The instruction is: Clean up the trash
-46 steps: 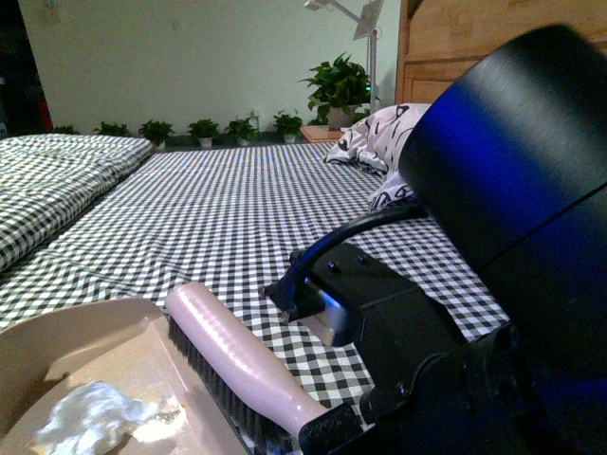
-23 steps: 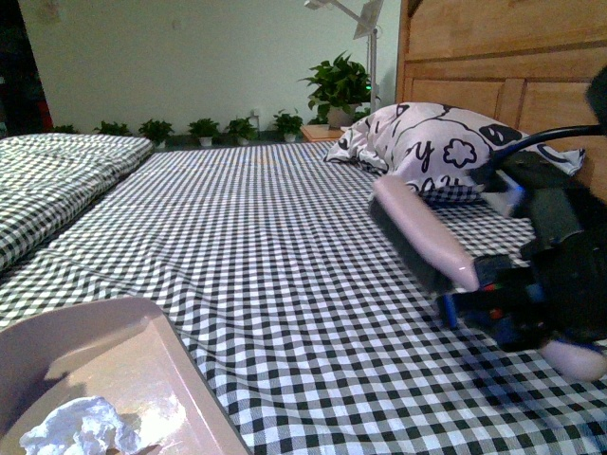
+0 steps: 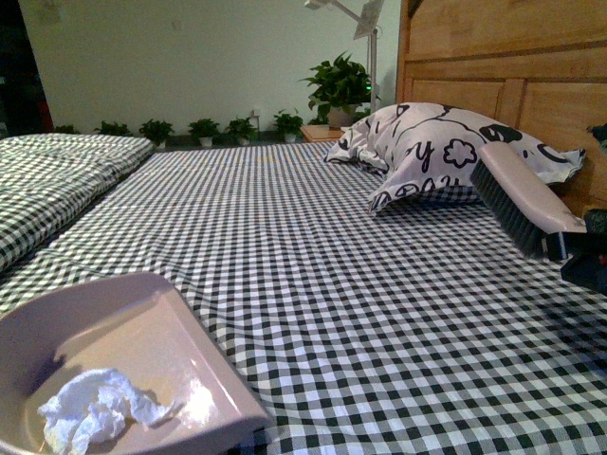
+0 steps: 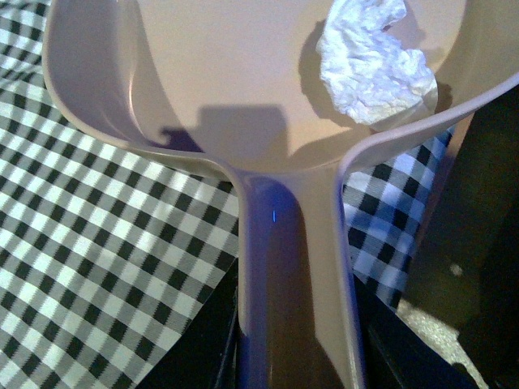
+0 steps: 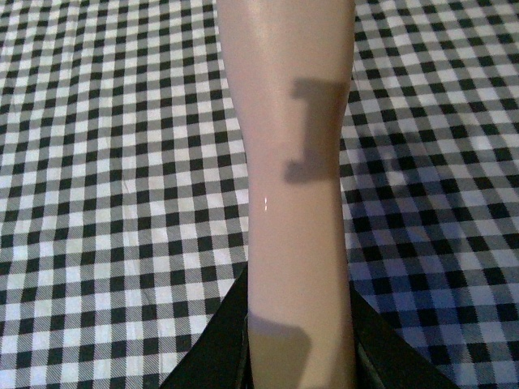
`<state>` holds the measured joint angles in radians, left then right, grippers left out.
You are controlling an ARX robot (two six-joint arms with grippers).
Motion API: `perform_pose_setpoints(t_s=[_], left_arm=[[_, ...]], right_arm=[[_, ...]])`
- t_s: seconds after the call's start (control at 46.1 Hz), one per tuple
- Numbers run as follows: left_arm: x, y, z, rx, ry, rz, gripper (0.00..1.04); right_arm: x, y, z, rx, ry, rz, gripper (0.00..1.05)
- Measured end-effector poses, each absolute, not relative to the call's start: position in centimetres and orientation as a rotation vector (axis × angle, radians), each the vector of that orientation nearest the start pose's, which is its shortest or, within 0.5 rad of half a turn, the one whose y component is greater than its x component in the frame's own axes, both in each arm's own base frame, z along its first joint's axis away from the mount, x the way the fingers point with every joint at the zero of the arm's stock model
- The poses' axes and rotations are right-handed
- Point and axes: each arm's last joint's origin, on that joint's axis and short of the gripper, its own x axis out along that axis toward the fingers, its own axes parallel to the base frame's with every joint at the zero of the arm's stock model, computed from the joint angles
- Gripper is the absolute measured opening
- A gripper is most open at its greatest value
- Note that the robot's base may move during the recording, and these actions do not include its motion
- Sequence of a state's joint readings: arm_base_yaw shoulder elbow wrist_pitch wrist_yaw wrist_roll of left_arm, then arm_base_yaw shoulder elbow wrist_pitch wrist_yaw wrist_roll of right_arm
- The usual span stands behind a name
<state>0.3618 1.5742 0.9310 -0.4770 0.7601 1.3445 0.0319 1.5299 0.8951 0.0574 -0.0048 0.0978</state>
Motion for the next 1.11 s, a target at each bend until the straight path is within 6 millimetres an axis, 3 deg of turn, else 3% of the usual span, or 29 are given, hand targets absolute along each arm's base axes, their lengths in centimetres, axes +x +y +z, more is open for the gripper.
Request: perform_pose_setpoints(t_s=[0.347,0.542,0.823,0.932,1.105], left_arm=[[29.6,8.0,25.7,0.618,0.264,-0.637,0.28],[29.7,7.8,29.0,0.454,0.201,-0.378,0.28],[26.6,6.9,30.0,0.153,0.211,-0.161,0.28],[24.8,6.3,30.8,0.106,0.196,-0.123,0.28],[21.4,5.2,32.4,0.078,0.163,-0.142,0.28]], right_arm=[[30.3,-1.0,25.8,0.168,0.462,-0.017,0.19],[28.9,-2.0,28.8,0.218,0.344,-0.006,0.19],[25.7,-2.4,33.4,0.231,0.129,0.057,0.19],[23.9,-2.4,35.1,0.232,0.045,0.093,0.19],[21.2,-2.4,36.3,0.234,-0.024,0.151,0.19]])
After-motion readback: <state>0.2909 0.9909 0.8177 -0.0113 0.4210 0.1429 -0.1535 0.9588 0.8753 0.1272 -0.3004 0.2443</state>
